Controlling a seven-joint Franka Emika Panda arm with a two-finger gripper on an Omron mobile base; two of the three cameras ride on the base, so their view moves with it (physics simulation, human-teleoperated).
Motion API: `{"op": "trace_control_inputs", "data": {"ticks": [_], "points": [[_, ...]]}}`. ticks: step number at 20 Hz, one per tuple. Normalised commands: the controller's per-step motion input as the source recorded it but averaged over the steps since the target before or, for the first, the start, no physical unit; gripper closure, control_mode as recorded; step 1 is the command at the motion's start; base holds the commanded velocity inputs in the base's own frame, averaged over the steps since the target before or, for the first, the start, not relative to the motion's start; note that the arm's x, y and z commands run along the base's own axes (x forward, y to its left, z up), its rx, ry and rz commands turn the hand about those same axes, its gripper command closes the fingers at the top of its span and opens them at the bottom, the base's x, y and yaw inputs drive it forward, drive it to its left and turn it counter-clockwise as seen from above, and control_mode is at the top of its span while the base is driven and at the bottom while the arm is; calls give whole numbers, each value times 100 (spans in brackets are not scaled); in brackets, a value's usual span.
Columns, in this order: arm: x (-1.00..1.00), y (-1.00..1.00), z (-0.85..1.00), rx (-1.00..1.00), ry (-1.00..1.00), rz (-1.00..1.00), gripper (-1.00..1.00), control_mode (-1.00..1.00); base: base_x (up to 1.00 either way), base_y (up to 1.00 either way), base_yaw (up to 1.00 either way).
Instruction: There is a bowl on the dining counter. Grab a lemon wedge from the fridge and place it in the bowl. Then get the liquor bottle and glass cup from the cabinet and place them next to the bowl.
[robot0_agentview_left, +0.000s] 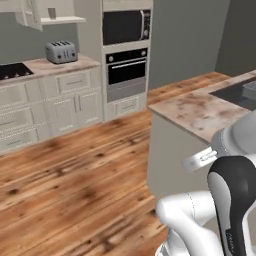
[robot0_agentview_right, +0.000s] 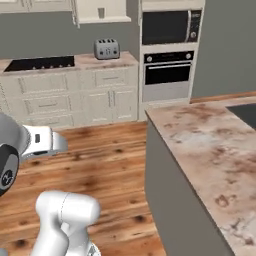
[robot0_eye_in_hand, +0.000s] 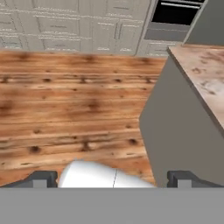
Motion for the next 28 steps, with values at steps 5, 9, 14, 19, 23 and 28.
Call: {"op": "trace_control_inputs", "data": {"ticks": [5,9,14,19,23,28], "points": [[0,0,0,0,0,0,-100,100,100,44,-37],[0,0,0,0,0,0,-100,100,100,38,-30],[0,0,0,0,0,0,-100,100,100,37,-28],[0,0,0,0,0,0,-100,100,100,41,-31],[0,0,0,0,0,0,-100,100,100,46,-30],[0,0,0,0,0,0,-100,100,98,54,-31]]}}
